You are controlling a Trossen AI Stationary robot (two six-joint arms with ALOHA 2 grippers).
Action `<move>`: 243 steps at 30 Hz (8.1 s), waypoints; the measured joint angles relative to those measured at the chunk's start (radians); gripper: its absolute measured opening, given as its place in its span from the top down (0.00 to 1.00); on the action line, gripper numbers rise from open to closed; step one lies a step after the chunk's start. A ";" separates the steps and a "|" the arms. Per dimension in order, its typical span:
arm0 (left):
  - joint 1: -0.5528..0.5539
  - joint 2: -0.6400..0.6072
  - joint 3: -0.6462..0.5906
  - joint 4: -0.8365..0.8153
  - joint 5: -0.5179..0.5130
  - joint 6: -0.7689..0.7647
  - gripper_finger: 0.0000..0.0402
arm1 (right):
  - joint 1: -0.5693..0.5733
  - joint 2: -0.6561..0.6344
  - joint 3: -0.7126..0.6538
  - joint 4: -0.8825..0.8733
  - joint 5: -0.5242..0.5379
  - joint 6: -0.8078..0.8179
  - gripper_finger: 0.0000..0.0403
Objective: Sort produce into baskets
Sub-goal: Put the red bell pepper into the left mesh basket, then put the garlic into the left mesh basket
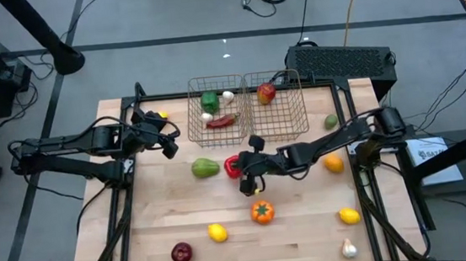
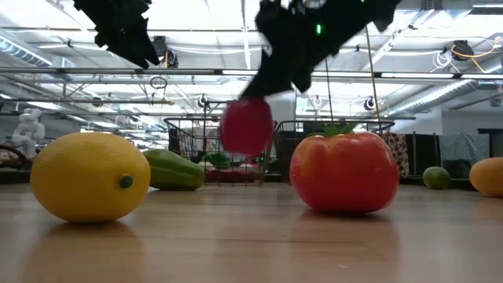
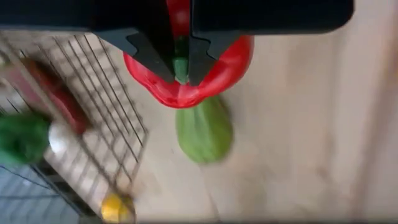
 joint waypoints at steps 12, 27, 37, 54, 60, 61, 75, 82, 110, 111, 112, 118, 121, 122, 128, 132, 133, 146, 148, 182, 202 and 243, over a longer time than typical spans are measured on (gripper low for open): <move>0.000 0.000 0.000 0.039 0.000 -0.003 0.29 | -0.050 -0.266 0.087 0.005 0.019 -0.176 0.96; 0.000 0.000 0.000 0.077 0.001 -0.010 0.29 | -0.409 -0.169 0.145 0.035 -0.204 -0.145 0.96; 0.000 0.000 0.000 0.066 0.001 -0.010 0.29 | -0.441 0.022 0.145 0.055 -0.216 -0.079 0.96; 0.000 0.000 -0.001 0.074 0.005 0.002 0.29 | -0.468 0.140 0.144 0.085 -0.212 0.002 0.82; 0.000 0.000 -0.002 0.080 0.005 0.017 0.29 | -0.468 0.140 0.144 0.085 -0.212 -0.017 0.74; 0.000 0.000 -0.002 0.080 0.005 0.017 0.29 | -0.468 0.140 0.144 0.084 -0.212 -0.023 0.73; 0.000 0.000 -0.002 0.062 0.005 0.013 0.29 | -0.297 -0.322 0.145 -0.213 -0.211 -0.105 0.67; -0.002 0.000 -0.002 0.043 0.026 -0.046 0.29 | -0.038 -0.556 0.146 -0.606 -0.123 0.141 0.67; -0.039 0.068 -0.002 0.210 0.074 0.054 0.29 | 0.650 -0.316 0.144 -1.085 -0.318 1.444 0.67; -0.039 0.068 -0.002 0.210 0.075 0.052 0.29 | 0.664 -0.304 0.144 -1.094 -0.342 1.476 0.67; -0.039 0.068 -0.002 0.210 0.075 0.048 0.29 | 0.676 -0.292 0.144 -1.101 -0.364 1.507 0.67; -0.039 0.068 -0.002 0.210 0.088 0.042 0.29 | 0.742 -0.243 0.144 -1.111 -0.502 1.705 0.66; -0.039 0.068 -0.002 0.209 0.130 0.042 0.29 | 0.762 -0.217 0.144 -1.099 -0.546 1.800 0.63; -0.040 0.068 -0.002 0.208 0.136 0.041 0.29 | 0.767 -0.207 0.144 -1.094 -0.563 1.817 0.61; -0.067 0.068 -0.002 0.185 0.151 0.042 0.29 | 0.784 -0.123 0.145 -0.944 -0.638 1.852 0.46; -0.082 0.068 -0.002 0.174 0.152 0.042 0.29 | 0.784 -0.071 0.145 -0.849 -0.663 1.903 0.34; -0.085 0.068 -0.002 0.175 0.152 0.042 0.29 | 0.785 -0.057 0.145 -0.835 -0.663 1.918 0.31; -0.092 0.068 -0.002 0.201 0.151 0.073 0.29 | 0.809 0.046 0.145 -0.977 -0.736 1.993 0.18; -0.092 0.068 -0.002 0.211 0.151 0.081 0.29 | 0.810 0.060 0.145 -1.011 -0.736 1.993 0.18; -0.092 0.068 -0.002 0.210 0.163 0.067 0.29 | 0.882 0.201 0.145 -0.974 -0.682 1.984 0.33; -0.092 0.068 -0.002 0.211 0.163 0.049 0.29 | 0.882 0.205 0.145 -0.865 -0.687 1.975 0.50; -0.092 0.066 -0.002 -0.198 -0.050 -0.187 0.29 | -0.117 0.203 0.704 -0.777 0.460 -0.217 0.49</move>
